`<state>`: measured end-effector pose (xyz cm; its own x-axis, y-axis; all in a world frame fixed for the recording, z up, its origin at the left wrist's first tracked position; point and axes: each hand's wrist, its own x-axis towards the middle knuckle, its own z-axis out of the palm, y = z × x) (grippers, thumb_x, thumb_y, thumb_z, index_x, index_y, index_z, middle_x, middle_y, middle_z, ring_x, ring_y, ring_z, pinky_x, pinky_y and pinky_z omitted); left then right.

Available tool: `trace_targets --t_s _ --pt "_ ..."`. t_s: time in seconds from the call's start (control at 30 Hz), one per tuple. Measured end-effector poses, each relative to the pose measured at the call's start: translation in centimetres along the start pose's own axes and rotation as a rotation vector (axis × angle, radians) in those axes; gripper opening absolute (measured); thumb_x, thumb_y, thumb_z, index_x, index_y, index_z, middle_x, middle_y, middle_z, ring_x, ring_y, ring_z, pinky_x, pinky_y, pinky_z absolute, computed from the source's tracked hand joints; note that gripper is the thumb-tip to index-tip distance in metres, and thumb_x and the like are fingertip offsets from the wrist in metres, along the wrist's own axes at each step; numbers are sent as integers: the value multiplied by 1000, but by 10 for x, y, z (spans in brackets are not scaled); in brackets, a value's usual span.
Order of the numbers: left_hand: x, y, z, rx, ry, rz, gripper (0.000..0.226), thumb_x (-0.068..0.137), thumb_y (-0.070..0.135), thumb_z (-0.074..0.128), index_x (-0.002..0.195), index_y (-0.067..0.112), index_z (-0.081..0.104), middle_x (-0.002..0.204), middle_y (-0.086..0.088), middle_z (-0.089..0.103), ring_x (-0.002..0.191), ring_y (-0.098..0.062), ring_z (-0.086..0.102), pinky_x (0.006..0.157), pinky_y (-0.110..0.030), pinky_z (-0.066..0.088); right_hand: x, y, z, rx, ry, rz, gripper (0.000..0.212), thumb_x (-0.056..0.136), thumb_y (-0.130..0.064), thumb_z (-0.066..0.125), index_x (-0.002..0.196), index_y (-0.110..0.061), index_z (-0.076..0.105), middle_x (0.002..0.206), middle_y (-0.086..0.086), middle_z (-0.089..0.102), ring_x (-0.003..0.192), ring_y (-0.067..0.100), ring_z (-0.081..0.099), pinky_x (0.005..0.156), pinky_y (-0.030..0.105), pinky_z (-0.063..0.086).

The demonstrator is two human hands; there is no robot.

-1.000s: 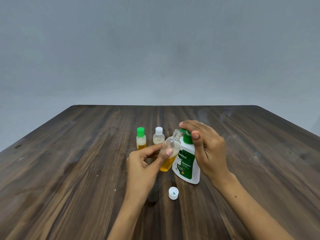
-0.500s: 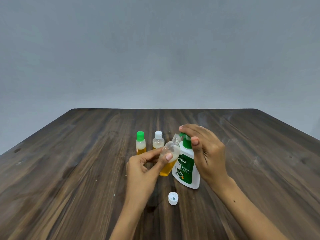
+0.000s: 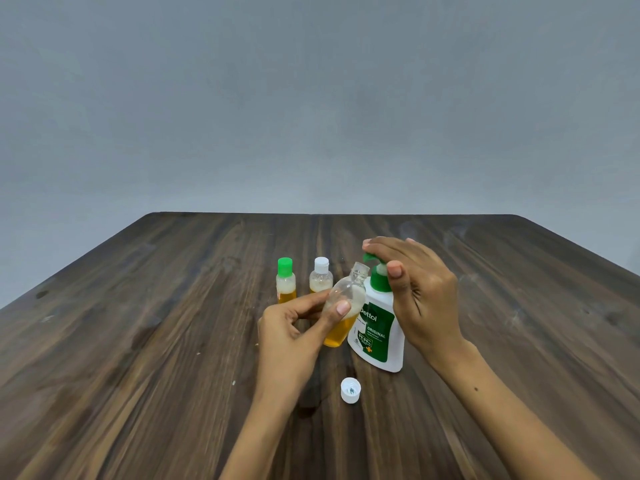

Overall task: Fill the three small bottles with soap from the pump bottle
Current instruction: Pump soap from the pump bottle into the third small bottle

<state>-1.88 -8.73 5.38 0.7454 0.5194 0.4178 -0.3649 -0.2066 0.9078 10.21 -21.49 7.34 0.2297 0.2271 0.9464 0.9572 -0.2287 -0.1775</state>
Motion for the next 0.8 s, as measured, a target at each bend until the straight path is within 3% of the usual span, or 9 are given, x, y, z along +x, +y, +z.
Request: trace_targets --t_s 0.23,0.37,0.53,0.63,0.8 --pt "0 -1 0 5 4 -2 36 73 31 74 105 13 76 94 10 77 93 -4 71 75 -14 52 -7 -2 4 40 16 50 63 104 -47 25 101 -8 73 105 2 72 103 15 66 86 45 53" --pt "-2 0 0 -3 3 -3 35 72 31 74 103 14 76 92 12 77 93 -3 71 74 -13 52 0 -1 0 30 1 28 65 104 -48 22 103 -8 73 109 1 72 106 15 65 94 45 49" --pt "-3 2 2 -27 3 -3 29 71 29 74 98 20 76 88 16 76 90 0 71 71 -9 50 -7 -4 4 59 25 55 63 104 -47 25 101 -7 74 106 2 72 104 15 67 89 47 52" --pt "-2 4 2 -43 -4 8 27 72 25 74 97 19 76 88 14 76 90 -1 71 71 -9 50 -4 -2 1 48 14 40 64 104 -48 25 101 -7 74 108 2 72 108 16 66 93 46 50" --pt "-2 4 2 -30 -4 19 34 70 30 74 101 15 77 91 13 77 92 -3 71 73 -11 51 2 -2 0 18 4 -16 65 104 -47 24 103 -6 73 112 5 71 110 17 65 99 44 46"
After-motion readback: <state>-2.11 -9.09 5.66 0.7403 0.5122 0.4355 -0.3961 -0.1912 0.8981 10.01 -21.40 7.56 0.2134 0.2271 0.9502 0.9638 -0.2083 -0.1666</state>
